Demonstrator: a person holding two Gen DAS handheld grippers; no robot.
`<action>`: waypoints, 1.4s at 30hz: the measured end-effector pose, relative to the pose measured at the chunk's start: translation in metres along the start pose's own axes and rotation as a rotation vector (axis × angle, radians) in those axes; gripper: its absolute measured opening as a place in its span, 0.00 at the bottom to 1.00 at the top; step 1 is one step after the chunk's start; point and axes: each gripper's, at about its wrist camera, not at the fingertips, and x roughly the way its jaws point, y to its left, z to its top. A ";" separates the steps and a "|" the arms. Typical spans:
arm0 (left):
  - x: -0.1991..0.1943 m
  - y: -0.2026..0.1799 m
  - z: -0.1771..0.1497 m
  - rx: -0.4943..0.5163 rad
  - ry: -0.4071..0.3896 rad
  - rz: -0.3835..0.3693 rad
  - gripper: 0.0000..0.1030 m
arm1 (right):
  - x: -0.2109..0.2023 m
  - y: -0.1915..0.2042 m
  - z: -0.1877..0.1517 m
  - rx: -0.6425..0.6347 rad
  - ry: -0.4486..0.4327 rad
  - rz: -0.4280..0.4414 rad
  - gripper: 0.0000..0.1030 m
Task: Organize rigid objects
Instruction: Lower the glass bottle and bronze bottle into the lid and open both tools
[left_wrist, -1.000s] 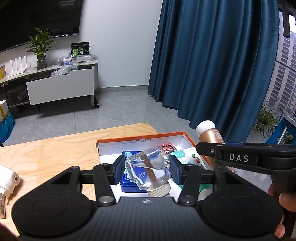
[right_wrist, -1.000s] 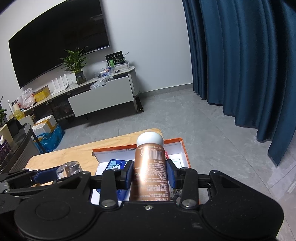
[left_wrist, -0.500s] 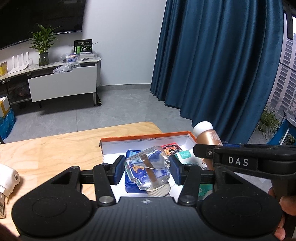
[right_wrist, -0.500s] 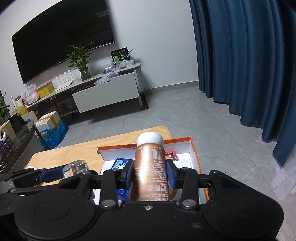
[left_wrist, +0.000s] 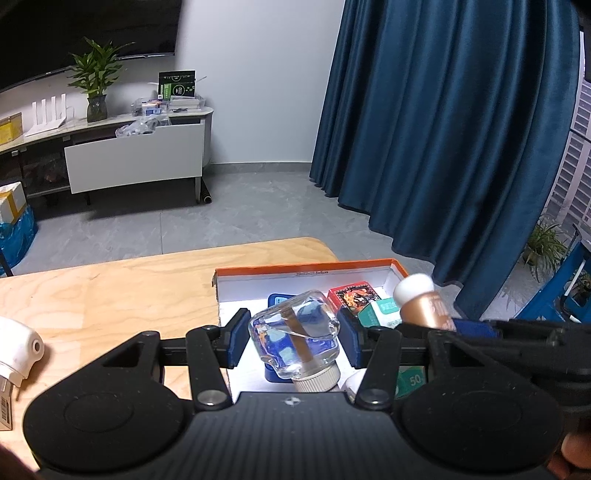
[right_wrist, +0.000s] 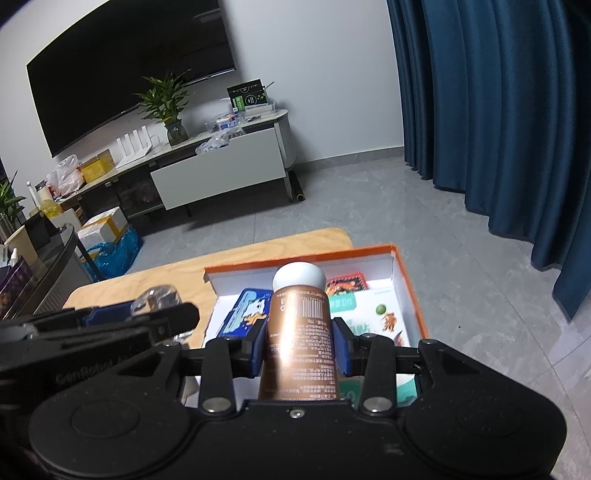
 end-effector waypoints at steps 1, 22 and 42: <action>0.000 0.000 0.000 -0.001 0.002 0.000 0.50 | 0.000 0.001 -0.001 -0.001 0.004 0.001 0.45; 0.013 -0.002 0.002 0.012 0.020 -0.024 0.50 | 0.011 0.007 -0.024 0.010 0.065 0.017 0.45; 0.043 -0.012 0.010 0.045 0.068 -0.085 0.42 | 0.015 0.007 -0.024 -0.004 0.063 -0.003 0.30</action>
